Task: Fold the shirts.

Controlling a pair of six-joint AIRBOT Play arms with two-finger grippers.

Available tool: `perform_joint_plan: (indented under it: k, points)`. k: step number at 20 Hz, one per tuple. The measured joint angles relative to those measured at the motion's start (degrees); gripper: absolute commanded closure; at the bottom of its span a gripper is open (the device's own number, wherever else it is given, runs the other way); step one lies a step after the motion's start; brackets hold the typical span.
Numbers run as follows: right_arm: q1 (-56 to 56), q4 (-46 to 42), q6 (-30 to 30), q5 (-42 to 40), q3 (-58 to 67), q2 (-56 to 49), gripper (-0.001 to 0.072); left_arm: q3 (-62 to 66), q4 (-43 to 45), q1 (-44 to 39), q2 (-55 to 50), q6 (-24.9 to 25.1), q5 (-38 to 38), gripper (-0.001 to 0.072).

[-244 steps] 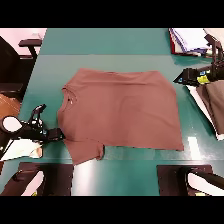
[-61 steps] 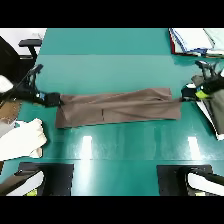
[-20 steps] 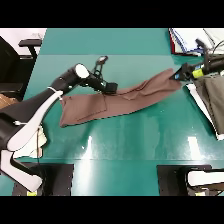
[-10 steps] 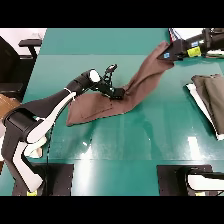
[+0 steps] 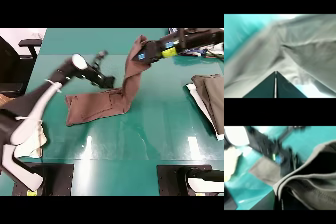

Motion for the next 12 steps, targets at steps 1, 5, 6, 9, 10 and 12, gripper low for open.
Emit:
perform_joint_plan:
  k: [1, 5, 6, 9, 10, 12]
  points:
    - [1.9, 1.6, -1.2, -0.9, 0.0, -1.0, 0.0694, 0.5, 1.1, 2.6, 2.8, 0.1, -0.9, 0.0681]
    - [11.8, 6.0, -5.2, -6.4, 1.3, -7.7, 0.0435, 1.4, 5.8, 13.9, 15.2, 0.3, -2.4, 0.0681]
    - [14.3, 6.5, -6.3, -7.5, 2.4, -10.0, 0.0184, 1.5, 6.6, 16.5, 18.0, 0.3, -2.6, 0.0681]
    - [19.9, 7.3, -9.3, -8.9, 6.9, -16.8, 0.0114, 1.7, 8.1, 22.7, 23.9, 0.4, -3.4, 0.0681]
    - [20.6, 7.4, -10.0, -8.9, 7.5, -18.4, 0.0155, 1.7, 8.5, 24.2, 25.2, 0.4, -3.9, 0.0681]
    - [20.4, 7.7, -10.2, -7.2, 6.7, -19.7, 0.0157, 1.7, 8.8, 26.0, 26.7, 0.4, -5.0, 0.0681]
